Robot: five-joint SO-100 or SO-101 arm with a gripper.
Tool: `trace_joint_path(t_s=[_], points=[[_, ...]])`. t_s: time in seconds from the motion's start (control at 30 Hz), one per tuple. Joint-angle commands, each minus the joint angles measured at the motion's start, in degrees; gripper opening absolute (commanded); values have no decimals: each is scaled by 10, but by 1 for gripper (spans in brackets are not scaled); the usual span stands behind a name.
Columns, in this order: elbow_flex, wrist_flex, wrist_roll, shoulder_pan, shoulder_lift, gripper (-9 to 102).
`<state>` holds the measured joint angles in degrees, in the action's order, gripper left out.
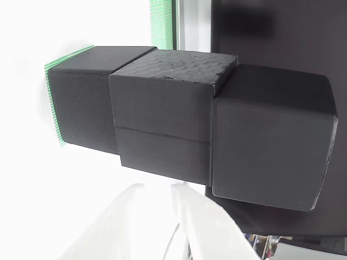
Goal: Stack 3 Blocks on the chosen place.
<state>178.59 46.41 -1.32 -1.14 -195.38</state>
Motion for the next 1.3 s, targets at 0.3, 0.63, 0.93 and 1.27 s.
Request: trace_joint_path(t_s=[0.3, 0.63, 0.93, 1.27], points=[[18, 5, 2, 18, -14, 2], [18, 6, 22, 16, -15, 2], [18, 5, 33, 13, -15, 2], [18, 4, 33, 15, -15, 2]])
